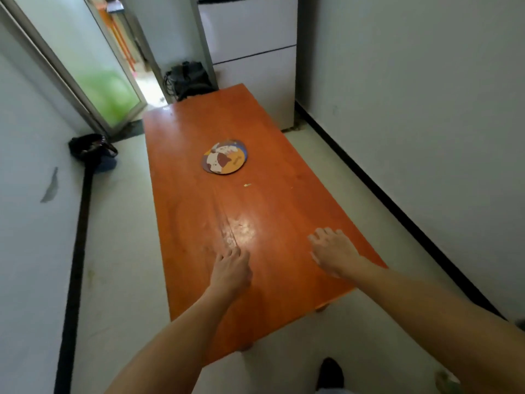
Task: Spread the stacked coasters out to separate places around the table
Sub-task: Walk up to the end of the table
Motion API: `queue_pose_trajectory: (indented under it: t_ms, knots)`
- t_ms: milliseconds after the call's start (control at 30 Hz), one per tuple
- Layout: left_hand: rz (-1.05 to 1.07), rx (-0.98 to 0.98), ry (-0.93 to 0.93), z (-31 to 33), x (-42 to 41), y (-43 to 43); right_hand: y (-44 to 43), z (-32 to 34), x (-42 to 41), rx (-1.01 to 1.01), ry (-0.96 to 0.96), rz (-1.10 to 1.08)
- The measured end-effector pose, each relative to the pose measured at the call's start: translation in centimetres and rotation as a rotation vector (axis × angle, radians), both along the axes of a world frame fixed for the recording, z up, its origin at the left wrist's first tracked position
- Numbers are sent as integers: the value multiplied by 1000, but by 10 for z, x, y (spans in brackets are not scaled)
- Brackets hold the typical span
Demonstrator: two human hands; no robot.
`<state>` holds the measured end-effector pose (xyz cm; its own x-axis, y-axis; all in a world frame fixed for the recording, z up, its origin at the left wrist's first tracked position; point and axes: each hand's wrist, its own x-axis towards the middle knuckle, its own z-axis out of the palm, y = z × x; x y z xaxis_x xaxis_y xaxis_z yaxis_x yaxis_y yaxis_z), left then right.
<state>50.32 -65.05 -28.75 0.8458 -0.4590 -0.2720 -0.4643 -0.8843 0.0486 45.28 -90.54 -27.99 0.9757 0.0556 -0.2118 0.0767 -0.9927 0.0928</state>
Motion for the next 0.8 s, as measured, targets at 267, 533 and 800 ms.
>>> queue_pose_trajectory:
  t_ms: [267,533,800]
  knots:
    - [188,0,-24,-8,38,-18,-31,-5,102,49,69,128]
    - [287,-9,-56,-43,136,-6,-9,-18,221,70,70,184]
    - [417,-100,18,-103,204,2,23,-33,379,162,91,79]
